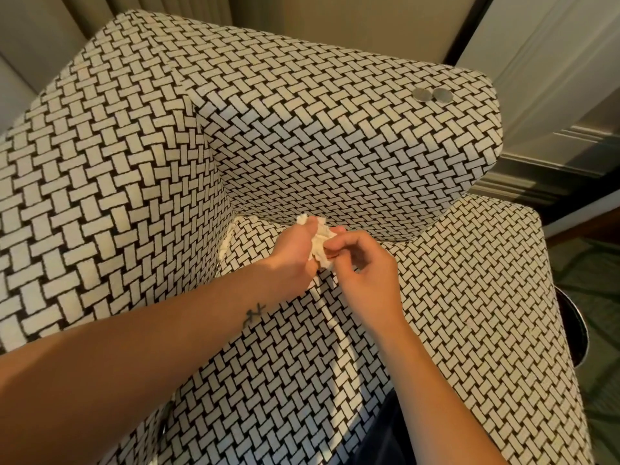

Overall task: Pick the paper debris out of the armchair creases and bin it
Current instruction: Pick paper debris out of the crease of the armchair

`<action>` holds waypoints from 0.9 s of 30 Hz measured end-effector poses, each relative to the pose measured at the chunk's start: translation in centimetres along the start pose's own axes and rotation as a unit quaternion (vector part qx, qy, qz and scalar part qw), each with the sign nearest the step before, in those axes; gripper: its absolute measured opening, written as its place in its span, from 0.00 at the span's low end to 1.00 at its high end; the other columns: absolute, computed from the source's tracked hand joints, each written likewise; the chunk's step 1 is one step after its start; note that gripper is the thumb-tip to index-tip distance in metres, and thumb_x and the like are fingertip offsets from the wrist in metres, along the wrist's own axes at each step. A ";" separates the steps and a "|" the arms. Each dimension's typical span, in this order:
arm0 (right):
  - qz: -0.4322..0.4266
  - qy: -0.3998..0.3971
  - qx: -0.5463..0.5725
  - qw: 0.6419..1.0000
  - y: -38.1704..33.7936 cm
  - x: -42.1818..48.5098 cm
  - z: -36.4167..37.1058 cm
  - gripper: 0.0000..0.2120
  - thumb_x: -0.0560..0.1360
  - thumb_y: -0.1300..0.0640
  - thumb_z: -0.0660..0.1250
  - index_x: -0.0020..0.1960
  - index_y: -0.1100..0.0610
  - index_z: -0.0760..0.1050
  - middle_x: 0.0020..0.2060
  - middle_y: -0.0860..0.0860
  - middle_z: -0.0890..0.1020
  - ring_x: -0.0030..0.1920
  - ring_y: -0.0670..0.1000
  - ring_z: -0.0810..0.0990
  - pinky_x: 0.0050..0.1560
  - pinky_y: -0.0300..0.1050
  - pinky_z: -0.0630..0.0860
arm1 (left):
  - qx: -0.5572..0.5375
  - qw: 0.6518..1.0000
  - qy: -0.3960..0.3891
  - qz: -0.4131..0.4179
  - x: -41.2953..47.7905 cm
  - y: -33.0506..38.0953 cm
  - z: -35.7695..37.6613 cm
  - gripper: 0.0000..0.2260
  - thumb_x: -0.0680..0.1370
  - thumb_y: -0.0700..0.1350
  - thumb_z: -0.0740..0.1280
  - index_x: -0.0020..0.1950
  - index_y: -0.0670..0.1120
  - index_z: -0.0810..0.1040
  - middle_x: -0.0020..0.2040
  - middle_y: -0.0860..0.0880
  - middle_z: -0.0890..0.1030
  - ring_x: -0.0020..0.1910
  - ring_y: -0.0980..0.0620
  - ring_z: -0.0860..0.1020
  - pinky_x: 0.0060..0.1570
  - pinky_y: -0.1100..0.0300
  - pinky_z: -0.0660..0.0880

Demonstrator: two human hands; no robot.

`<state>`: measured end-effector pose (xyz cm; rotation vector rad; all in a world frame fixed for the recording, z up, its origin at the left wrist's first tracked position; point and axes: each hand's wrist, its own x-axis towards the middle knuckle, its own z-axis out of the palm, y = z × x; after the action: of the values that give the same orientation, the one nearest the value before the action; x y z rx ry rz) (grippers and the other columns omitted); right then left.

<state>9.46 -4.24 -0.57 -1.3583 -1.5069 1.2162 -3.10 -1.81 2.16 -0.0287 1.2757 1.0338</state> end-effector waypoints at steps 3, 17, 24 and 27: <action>-0.020 0.035 -0.030 0.999 0.5 0.4 0.1 0.09 0.78 0.66 0.68 0.53 0.54 0.80 0.57 0.47 0.81 0.52 0.45 0.82 0.52 0.41 0.81 | 0.017 1.000 -0.002 0.011 0.1 -0.1 0.0 0.09 0.86 0.44 0.57 0.59 0.41 0.75 0.52 0.41 0.85 0.51 0.46 0.84 0.58 0.49 0.80; 0.013 0.011 -0.129 0.991 1.0 1.5 -0.2 0.18 0.79 0.59 0.69 0.69 0.50 0.76 0.55 0.49 0.74 0.46 0.39 0.77 0.47 0.26 0.75 | 0.063 0.997 -0.039 0.030 1.1 -0.9 -0.1 0.12 0.87 0.47 0.55 0.55 0.42 0.75 0.56 0.38 0.83 0.57 0.40 0.83 0.63 0.43 0.78; 0.003 0.079 -0.092 0.993 0.7 1.5 -0.2 0.12 0.77 0.60 0.72 0.60 0.51 0.82 0.50 0.47 0.80 0.44 0.38 0.78 0.44 0.27 0.74 | 0.011 0.999 -0.037 0.004 1.6 -0.5 -0.1 0.15 0.86 0.48 0.57 0.64 0.38 0.73 0.61 0.37 0.81 0.60 0.40 0.82 0.65 0.44 0.76; 0.003 0.103 -0.042 0.994 0.3 1.4 -0.6 0.11 0.75 0.60 0.75 0.54 0.47 0.83 0.50 0.44 0.82 0.45 0.40 0.80 0.45 0.30 0.76 | 0.011 0.998 -0.060 -0.002 1.2 -0.2 0.1 0.17 0.86 0.48 0.55 0.66 0.37 0.71 0.58 0.38 0.84 0.60 0.41 0.82 0.67 0.46 0.75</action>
<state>9.85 -2.78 -0.79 -1.4963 -1.4201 0.9927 -3.02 -1.15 1.15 0.0477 1.1771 1.0032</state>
